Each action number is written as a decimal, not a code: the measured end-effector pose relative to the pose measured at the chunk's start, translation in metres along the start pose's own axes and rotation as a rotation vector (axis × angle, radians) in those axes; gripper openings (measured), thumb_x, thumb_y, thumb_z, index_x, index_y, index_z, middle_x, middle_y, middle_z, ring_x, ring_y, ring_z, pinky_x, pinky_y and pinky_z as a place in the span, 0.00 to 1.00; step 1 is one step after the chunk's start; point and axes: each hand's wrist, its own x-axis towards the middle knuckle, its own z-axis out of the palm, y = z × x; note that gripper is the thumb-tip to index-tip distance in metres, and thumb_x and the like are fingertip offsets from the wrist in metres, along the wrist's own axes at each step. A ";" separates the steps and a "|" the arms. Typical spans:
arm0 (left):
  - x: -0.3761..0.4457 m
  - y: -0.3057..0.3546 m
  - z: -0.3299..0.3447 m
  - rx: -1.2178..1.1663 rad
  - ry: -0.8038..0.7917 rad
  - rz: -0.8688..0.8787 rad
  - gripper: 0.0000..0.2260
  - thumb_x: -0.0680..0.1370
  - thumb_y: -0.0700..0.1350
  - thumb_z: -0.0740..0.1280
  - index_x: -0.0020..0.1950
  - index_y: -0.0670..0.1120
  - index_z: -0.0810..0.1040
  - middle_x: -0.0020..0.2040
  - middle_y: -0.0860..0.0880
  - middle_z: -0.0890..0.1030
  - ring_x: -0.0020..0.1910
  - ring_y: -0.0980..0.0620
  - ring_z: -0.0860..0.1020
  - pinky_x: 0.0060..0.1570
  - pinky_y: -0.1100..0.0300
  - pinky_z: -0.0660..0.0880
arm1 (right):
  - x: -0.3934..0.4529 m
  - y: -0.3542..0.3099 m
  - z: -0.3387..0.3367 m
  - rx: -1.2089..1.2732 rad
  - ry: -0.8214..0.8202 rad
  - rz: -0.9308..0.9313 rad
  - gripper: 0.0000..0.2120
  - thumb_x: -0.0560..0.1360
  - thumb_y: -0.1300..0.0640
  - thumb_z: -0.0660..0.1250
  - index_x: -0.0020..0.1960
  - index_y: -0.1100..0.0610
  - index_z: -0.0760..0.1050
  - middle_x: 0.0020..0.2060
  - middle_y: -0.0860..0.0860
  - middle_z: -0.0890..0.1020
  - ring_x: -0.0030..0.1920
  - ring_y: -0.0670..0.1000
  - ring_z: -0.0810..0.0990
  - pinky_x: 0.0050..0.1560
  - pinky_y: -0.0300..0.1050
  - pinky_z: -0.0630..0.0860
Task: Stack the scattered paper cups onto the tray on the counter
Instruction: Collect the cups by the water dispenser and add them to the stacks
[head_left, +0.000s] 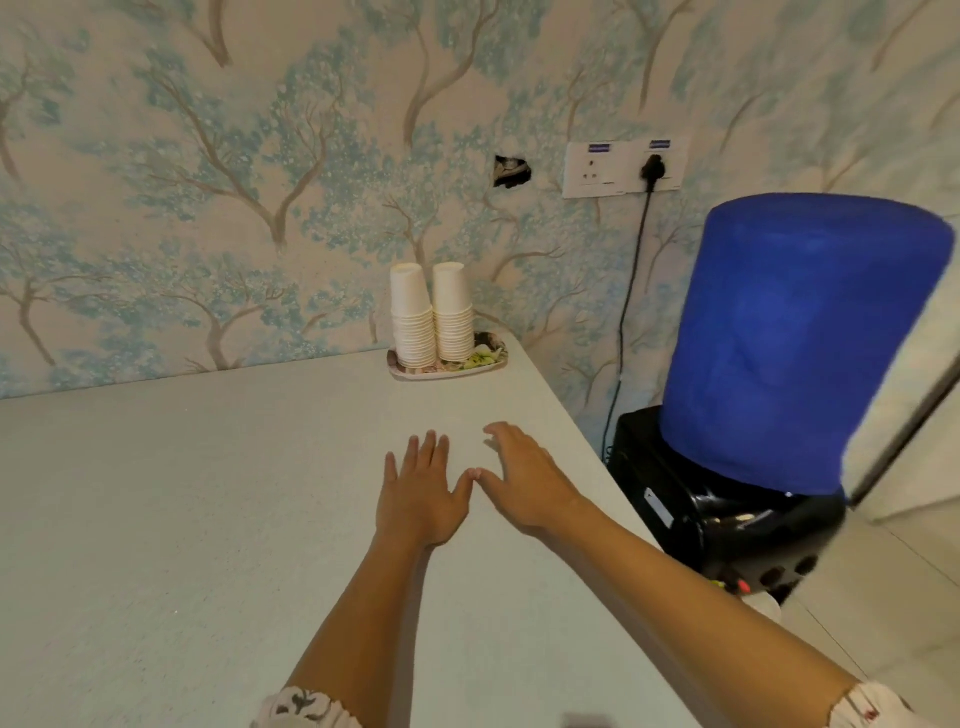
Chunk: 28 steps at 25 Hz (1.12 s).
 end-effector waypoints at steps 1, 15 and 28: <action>-0.009 0.007 -0.002 -0.003 -0.021 -0.002 0.32 0.81 0.64 0.41 0.81 0.49 0.44 0.81 0.49 0.44 0.79 0.48 0.41 0.77 0.44 0.40 | -0.015 0.002 -0.006 -0.021 -0.027 0.030 0.27 0.80 0.45 0.62 0.76 0.51 0.59 0.73 0.50 0.68 0.72 0.51 0.68 0.72 0.47 0.63; -0.106 0.100 -0.005 -0.006 -0.123 -0.022 0.32 0.81 0.62 0.42 0.81 0.46 0.41 0.81 0.47 0.41 0.79 0.45 0.39 0.76 0.41 0.39 | -0.141 0.026 -0.052 -0.160 -0.156 0.076 0.31 0.84 0.43 0.51 0.81 0.56 0.50 0.80 0.53 0.51 0.80 0.52 0.48 0.77 0.46 0.44; -0.095 0.289 0.028 -0.163 -0.054 0.064 0.34 0.79 0.65 0.54 0.79 0.47 0.56 0.80 0.48 0.54 0.79 0.47 0.48 0.76 0.41 0.43 | -0.193 0.200 -0.137 0.210 -0.028 -0.017 0.14 0.82 0.56 0.62 0.65 0.59 0.75 0.60 0.56 0.78 0.56 0.53 0.79 0.60 0.46 0.75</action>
